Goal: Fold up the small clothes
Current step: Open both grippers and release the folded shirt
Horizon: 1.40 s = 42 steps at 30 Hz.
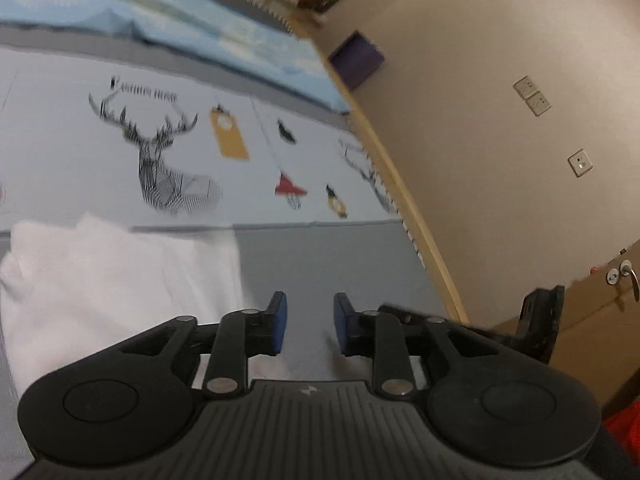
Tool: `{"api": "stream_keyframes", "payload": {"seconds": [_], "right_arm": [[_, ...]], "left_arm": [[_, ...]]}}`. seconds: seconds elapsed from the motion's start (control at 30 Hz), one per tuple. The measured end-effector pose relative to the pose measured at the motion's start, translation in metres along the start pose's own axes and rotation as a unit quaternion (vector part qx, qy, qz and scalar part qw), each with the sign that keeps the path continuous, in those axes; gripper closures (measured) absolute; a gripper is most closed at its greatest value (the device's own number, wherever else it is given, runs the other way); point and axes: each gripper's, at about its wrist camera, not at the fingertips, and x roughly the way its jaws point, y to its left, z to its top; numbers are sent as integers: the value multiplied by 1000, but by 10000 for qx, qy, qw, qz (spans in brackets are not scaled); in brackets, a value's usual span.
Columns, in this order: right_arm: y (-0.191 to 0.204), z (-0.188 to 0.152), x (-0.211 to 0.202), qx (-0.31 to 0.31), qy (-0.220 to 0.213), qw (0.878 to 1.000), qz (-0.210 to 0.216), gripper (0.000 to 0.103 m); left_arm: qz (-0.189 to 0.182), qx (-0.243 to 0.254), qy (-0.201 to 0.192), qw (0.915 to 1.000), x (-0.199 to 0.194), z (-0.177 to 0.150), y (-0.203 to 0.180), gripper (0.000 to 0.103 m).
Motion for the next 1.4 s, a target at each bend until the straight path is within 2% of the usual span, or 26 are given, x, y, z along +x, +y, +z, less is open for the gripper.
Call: {"api": "stream_keyframes", "payload": {"seconds": [0.13,0.17,0.23,0.3,0.4,0.5,0.53,0.57,0.6,0.63,0.7,0.73,0.77,0.83,0.87,0.9,0.97,1.03,1.07,1.13,1.2,1.27,1.4], "right_arm": [[16,-3,6,-212,175,9990,342,66],[20,-4,9,-253,270,9981,484,66],[30,-7,18,-311,542,9954,727,58],[44,-14,30,-446,942,9900,953,56],[76,-31,46,-954,1463,9771,1217,56],[106,-52,59,-1623,1923,9598,1240,57],[113,-58,61,-1843,2048,9537,1208,81],[120,-64,61,-2080,2124,9471,1208,95],[122,-66,58,-2197,2136,9437,1248,95],[119,-65,54,-2118,2086,9456,1320,96],[107,-58,44,-1815,2011,9504,1530,97],[103,-59,43,-1804,2047,9504,1494,97],[100,-64,46,-1913,2178,9479,1323,97],[100,-81,57,-2325,2478,9367,843,97],[100,-84,58,-2374,2526,9347,782,96],[99,-80,57,-2275,2479,9379,849,95],[97,-60,47,-1854,2109,9541,1043,85],[88,-36,35,-1247,1498,9724,1281,60],[83,-26,32,-909,1194,9790,1378,57],[72,-16,36,-249,751,9873,1379,56],[66,-14,50,188,511,9911,1217,56],[70,-14,74,405,634,9925,968,55],[86,-12,110,473,760,9894,1146,56]], "left_arm": [[287,66,182,9994,-9,1,14,74],[359,90,337,9987,-13,-1,20,74],[557,176,675,9960,-21,-10,32,74],[732,288,924,9926,-28,-16,44,74],[874,424,1069,9895,-39,-24,57,74],[886,515,1154,9880,-44,-29,63,74],[905,536,1221,9869,-42,-30,65,74],[955,589,1335,9847,-38,-33,68,74],[1012,661,1429,9823,-33,-35,68,74],[1052,743,1521,9799,-28,-39,69,74],[1201,905,1724,9735,-17,-45,70,72],[1353,1041,1809,9686,-11,-47,70,65],[1562,1161,1941,9615,-2,-52,73,61],[2026,1319,2315,9423,15,-63,82,61],[2120,1414,2367,9376,17,-64,81,61],[2131,1420,2346,9378,17,-62,81,61],[2040,1113,2087,9500,6,-50,86,60],[2017,754,1700,9616,-10,-35,95,58],[2052,583,1544,9647,-17,-30,101,57],[2231,219,1282,9661,-28,-22,115,57],[2509,-62,1178,9608,-37,-17,129,57],[2676,-178,1114,9569,-43,-16,137,57],[2619,-313,1051,9588,-54,-13,145,57]]}}
